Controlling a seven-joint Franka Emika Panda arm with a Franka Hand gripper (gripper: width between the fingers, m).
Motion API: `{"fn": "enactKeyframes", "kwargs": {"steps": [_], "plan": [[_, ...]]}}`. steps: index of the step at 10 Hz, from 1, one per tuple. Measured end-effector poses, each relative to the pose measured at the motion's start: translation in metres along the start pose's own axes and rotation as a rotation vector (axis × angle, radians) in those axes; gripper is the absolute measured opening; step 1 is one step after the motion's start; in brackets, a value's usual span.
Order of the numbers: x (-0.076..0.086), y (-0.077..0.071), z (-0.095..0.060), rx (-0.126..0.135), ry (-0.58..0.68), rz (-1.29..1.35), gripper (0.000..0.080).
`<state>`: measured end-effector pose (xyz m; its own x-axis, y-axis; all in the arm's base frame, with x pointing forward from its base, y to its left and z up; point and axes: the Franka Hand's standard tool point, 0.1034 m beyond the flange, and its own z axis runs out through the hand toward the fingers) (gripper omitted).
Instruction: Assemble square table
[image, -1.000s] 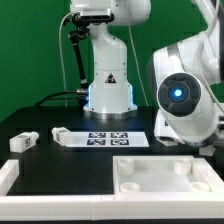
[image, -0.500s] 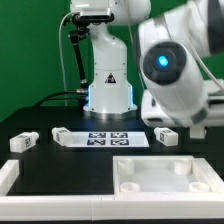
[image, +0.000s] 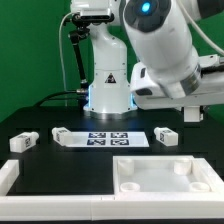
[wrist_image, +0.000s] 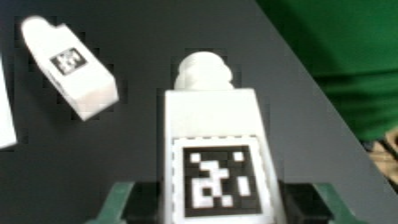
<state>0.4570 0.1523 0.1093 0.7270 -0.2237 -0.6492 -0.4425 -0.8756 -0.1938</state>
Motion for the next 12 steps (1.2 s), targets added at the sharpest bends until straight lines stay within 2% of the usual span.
{"fn": "enactKeyframes", "kwargs": {"steps": [1, 2, 3, 4, 5, 6, 8, 9, 10, 11, 12], "plan": [[0.008, 0.002, -0.004, 0.007, 0.054, -0.035, 0.029], [0.026, 0.007, -0.017, 0.025, 0.124, -0.069, 0.029], [0.033, 0.011, -0.044, 0.028, 0.156, -0.104, 0.029], [0.046, 0.009, -0.071, 0.045, 0.226, -0.141, 0.029], [0.056, 0.005, -0.09, 0.006, 0.333, -0.196, 0.029], [0.058, 0.001, -0.091, 0.014, 0.434, -0.197, 0.029], [0.059, 0.005, -0.088, 0.014, 0.55, -0.198, 0.029], [0.067, 0.005, -0.092, -0.001, 0.652, -0.221, 0.029], [0.074, 0.011, -0.092, -0.076, 0.723, -0.289, 0.029], [0.078, 0.01, -0.104, -0.123, 0.749, -0.335, 0.029], [0.082, -0.011, -0.121, -0.137, 0.847, -0.382, 0.029]]}}
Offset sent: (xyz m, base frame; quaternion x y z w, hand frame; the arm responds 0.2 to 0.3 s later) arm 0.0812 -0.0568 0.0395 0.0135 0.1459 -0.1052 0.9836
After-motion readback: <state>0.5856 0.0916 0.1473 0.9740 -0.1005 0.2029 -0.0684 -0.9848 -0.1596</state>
